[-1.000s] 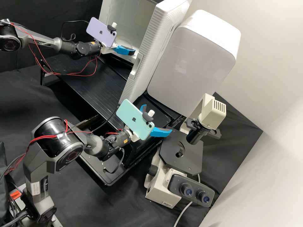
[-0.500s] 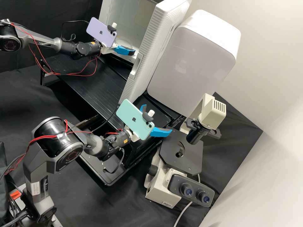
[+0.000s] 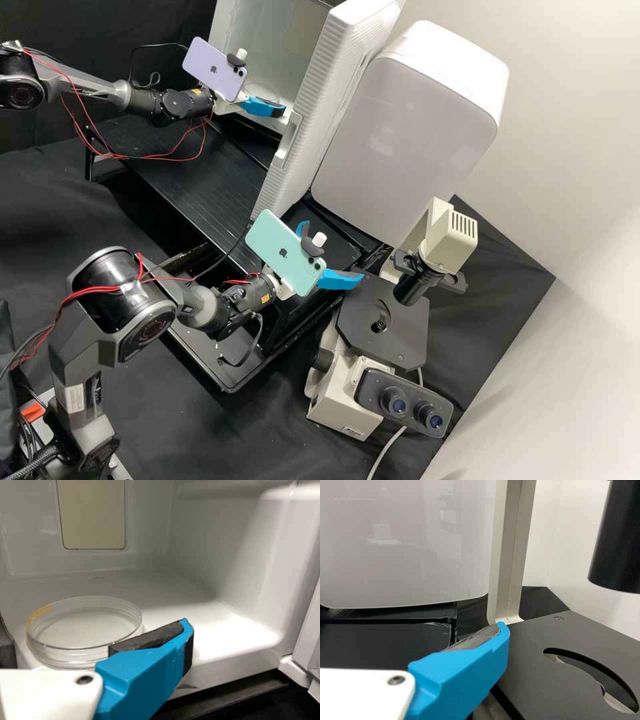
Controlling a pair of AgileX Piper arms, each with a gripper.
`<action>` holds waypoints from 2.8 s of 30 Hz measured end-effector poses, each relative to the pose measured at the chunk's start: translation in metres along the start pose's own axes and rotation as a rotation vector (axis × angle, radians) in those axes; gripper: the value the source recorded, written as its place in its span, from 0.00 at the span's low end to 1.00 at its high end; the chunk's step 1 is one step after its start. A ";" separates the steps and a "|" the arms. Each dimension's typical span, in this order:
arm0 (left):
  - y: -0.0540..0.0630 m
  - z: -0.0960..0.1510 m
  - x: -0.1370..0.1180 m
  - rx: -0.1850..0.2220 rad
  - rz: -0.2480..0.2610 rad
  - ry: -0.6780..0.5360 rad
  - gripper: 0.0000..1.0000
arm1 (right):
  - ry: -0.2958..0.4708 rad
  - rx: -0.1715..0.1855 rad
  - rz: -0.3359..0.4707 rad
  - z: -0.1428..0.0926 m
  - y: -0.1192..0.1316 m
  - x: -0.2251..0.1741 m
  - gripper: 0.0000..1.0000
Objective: Take the petri dish out of the incubator
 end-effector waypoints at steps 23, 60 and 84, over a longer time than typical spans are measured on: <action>-0.002 -0.001 0.001 0.009 0.006 0.010 0.00 | 0.000 0.000 0.000 0.000 0.000 0.000 1.00; -0.002 0.003 0.005 0.010 0.010 0.033 0.00 | 0.000 0.000 0.000 0.000 0.000 0.000 1.00; -0.003 0.002 0.005 0.005 0.007 0.035 0.00 | 0.000 0.000 0.000 0.000 0.000 0.000 1.00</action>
